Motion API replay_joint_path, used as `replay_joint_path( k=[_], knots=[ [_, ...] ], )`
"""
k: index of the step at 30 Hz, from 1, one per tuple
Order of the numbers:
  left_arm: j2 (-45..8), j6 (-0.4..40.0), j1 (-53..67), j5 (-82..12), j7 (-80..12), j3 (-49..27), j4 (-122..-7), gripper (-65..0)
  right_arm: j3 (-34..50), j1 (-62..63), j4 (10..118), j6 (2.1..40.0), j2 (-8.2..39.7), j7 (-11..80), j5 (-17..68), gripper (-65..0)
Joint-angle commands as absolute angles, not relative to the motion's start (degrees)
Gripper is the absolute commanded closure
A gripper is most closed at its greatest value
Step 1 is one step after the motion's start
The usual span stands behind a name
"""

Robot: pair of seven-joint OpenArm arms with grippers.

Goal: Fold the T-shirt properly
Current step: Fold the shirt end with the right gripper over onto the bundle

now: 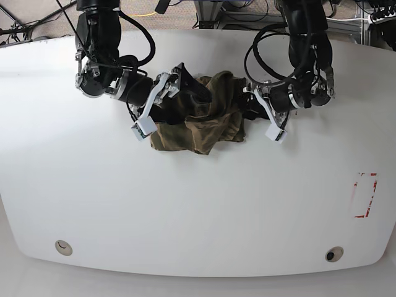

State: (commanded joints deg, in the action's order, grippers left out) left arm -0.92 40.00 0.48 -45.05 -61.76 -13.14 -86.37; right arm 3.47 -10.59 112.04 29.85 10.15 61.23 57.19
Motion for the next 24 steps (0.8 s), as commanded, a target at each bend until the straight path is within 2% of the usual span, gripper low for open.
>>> replay_joint_path(
  k=[5, 8, 14, 20, 24],
  knots=[
    [-5.5, 40.0, 1.3, -53.0, -61.9, -13.5, -92.2, -28.2, 3.0, -11.9, 111.5, 29.8, 9.8, 61.2, 56.7, -45.8],
    [-8.8, 40.0, 1.7, -56.8, -62.0, -16.8, -94.2, -28.2, 1.7, -10.9, 109.8, 29.8, 9.5, 61.2, 54.1, -38.8],
    [-15.2, 40.0, 3.5, -60.9, -62.1, -23.4, -94.3, -28.3, -3.2, -5.1, 103.5, 29.8, 5.8, 61.2, 49.7, -27.4],
    [-19.6, 40.0, 6.8, -63.0, -62.1, -27.1, -94.3, -28.2, -8.7, 3.1, 97.4, 29.6, 0.0, 61.2, 46.7, -26.2],
    [-20.1, 40.0, 8.6, -62.9, -62.1, -27.8, -94.4, -28.2, -12.9, 7.6, 97.2, 29.3, -3.6, 61.2, 46.6, -26.2]
  ],
)
